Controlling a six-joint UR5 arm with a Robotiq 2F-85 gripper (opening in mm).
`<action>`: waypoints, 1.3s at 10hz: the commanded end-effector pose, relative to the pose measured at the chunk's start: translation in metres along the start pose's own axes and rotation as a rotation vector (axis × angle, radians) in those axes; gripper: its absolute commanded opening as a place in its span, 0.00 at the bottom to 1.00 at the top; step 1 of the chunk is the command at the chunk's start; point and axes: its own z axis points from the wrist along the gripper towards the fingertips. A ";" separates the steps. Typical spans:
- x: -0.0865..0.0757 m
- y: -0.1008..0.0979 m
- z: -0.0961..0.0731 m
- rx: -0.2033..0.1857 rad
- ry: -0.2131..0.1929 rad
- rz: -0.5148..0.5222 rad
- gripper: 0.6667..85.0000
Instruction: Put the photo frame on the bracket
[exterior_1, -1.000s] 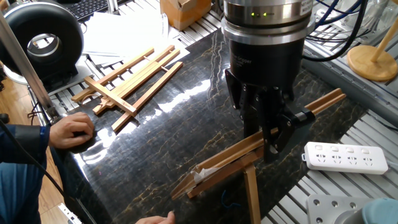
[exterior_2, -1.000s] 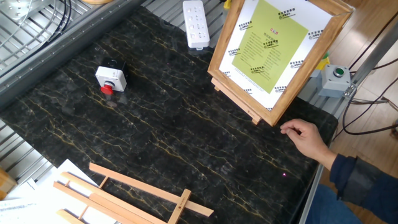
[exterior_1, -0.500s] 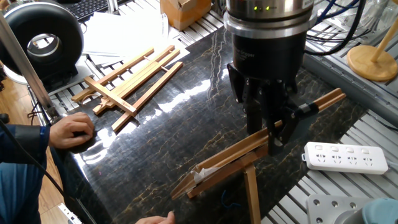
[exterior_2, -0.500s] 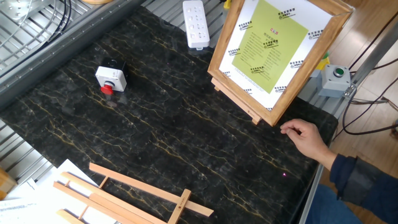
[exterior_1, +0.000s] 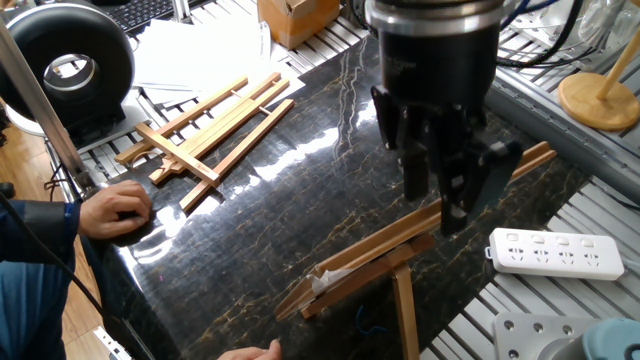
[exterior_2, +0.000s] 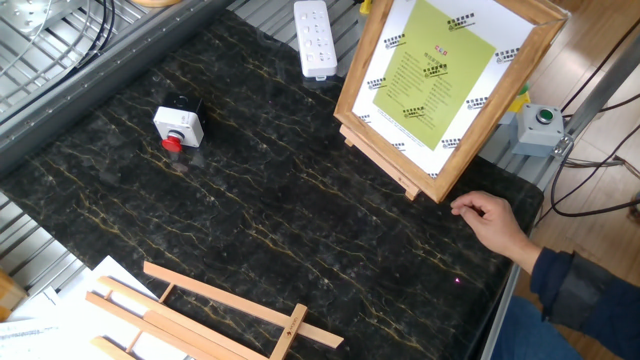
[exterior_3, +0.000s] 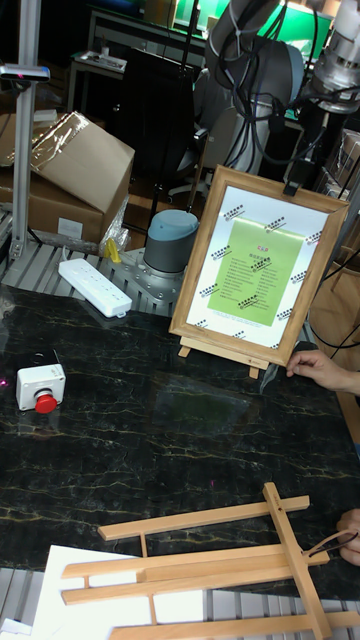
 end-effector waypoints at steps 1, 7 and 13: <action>0.002 0.000 -0.014 -0.016 -0.003 0.003 0.56; 0.047 -0.067 -0.074 0.240 0.155 0.264 0.00; 0.100 -0.158 -0.123 0.518 0.001 0.598 0.00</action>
